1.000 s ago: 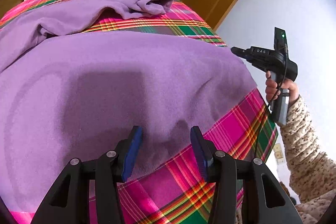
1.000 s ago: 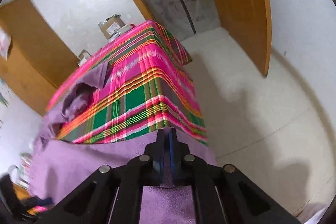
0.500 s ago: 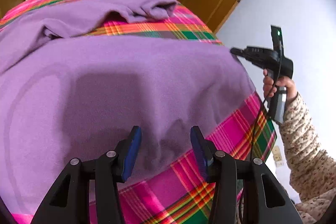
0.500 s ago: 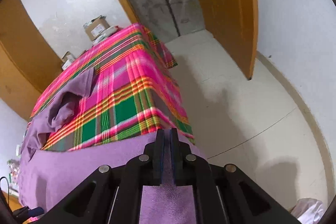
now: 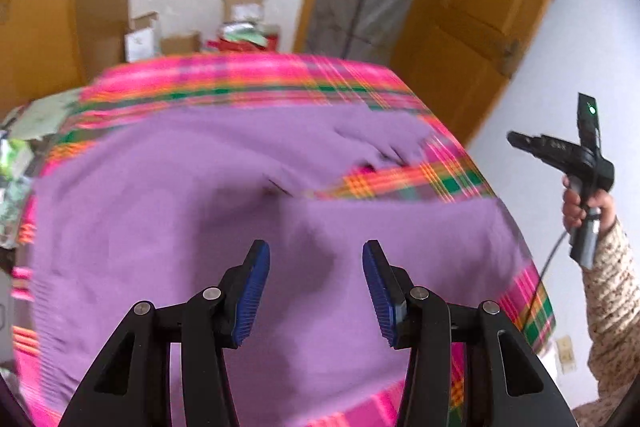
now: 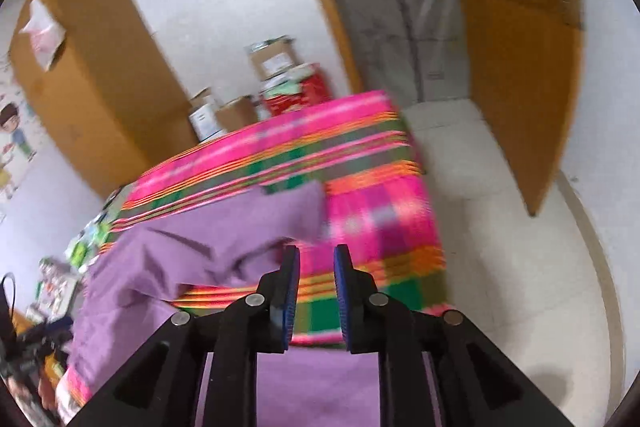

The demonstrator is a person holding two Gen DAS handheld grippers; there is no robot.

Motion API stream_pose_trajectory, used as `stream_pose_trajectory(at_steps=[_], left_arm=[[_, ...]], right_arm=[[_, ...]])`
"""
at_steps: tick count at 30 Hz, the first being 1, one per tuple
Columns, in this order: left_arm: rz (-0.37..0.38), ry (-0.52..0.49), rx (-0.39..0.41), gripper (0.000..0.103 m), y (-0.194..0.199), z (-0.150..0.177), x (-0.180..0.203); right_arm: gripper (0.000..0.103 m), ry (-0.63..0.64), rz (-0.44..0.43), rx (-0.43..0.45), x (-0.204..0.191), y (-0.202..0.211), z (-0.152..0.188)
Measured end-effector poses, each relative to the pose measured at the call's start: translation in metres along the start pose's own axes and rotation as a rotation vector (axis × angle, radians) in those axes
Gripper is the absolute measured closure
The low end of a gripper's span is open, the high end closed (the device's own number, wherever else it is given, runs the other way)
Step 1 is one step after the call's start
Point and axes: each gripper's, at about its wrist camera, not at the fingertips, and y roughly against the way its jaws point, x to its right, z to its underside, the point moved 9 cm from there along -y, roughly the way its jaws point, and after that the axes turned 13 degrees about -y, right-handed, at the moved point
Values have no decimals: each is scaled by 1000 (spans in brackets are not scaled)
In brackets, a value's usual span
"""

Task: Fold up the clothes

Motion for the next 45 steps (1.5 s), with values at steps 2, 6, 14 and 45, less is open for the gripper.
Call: stream_pose_trajectory(at_steps=[2, 6, 14, 45], left_arm=[[-42, 7, 8, 53, 6, -13, -23], [-90, -11, 5, 53, 8, -36, -58], [-133, 25, -80, 53, -51, -68, -132], [66, -106, -265, 53, -245, -115, -137]], right_arm=[[84, 11, -14, -16, -18, -10, -8], [78, 11, -68, -120, -44, -44, -11], [65, 102, -30, -243, -49, -93, 15], [96, -216, 41, -1, 8, -129, -48]])
